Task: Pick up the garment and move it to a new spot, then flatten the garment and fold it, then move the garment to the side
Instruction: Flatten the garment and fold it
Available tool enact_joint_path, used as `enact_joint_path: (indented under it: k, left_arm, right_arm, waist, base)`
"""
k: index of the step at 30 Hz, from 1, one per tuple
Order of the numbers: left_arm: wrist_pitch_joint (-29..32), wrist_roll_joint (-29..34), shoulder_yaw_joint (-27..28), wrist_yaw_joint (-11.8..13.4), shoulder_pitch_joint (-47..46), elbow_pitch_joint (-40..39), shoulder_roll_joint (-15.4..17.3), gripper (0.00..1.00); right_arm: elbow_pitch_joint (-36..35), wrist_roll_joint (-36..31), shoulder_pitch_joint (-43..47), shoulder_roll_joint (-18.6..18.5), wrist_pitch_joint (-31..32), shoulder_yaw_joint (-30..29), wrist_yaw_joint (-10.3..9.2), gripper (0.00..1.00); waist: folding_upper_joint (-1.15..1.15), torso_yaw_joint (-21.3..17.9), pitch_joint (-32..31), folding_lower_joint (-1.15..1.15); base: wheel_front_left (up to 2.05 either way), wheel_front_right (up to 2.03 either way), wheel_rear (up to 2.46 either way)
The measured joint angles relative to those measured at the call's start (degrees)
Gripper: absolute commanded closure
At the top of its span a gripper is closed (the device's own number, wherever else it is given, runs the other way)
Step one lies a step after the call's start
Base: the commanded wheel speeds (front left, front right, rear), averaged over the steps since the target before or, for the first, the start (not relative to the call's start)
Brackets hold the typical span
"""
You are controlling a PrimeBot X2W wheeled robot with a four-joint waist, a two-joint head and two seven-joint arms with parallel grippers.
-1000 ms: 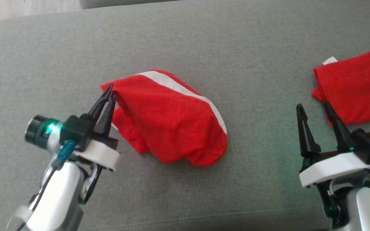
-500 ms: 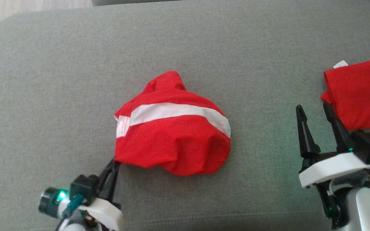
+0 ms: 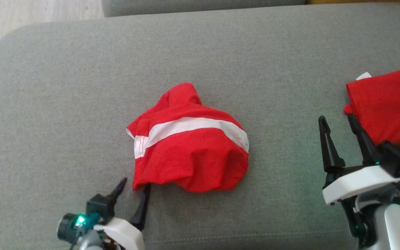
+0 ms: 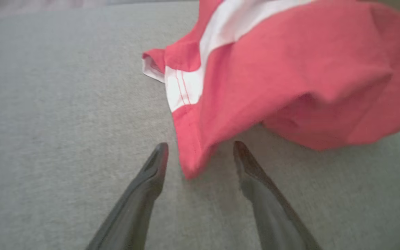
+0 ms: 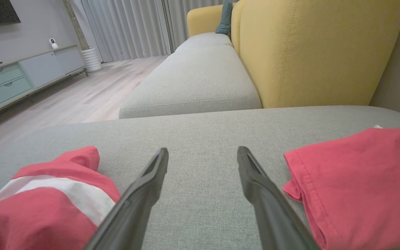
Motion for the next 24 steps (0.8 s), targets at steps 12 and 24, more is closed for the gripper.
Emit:
enact_joint_path:
  k: [12,24]
  left_arm:
    - [-0.5,-2.5,10.6,3.7,1.2,-6.9,0.3,0.0]
    - [-0.2,-5.1,16.2,3.9,1.9,-16.0,0.7,0.0]
  right_arm:
    - [-1.0,-0.5,1.8,0.0,0.7,0.0,0.0,0.0]
    - [-2.7,-0.8,2.4,0.0,1.8,-0.1,0.0,0.0]
  waist:
    - [0.0,0.3,-2.9,0.0]
    - [0.0,0.8,-4.1,0.0]
  base:
    - [0.0,0.0,0.0]
    - [0.0,0.0,0.0]
